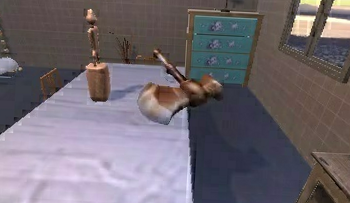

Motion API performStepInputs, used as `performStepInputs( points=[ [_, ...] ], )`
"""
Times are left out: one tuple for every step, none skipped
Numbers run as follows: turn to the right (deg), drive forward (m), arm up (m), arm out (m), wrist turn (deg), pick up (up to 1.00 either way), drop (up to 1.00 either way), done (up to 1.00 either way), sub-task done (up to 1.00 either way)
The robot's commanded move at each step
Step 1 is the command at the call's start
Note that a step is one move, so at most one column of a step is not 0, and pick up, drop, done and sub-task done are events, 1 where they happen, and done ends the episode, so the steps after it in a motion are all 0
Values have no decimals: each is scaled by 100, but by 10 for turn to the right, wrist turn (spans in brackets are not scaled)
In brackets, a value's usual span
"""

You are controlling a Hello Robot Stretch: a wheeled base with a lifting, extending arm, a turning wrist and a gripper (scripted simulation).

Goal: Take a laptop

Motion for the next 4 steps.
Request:
performStepInputs(
  points=[
    [0, 0, 50, 0, 0, 0, 0, 0, 0],
    [0, 0, 36, 0, 0, 0, 0, 0, 0],
    [0, 0, 0, 46, 0, 0, 0, 0, 0],
    [0, 0, 0, 0, 450, 0, 0, 0, 0]
  ],
)
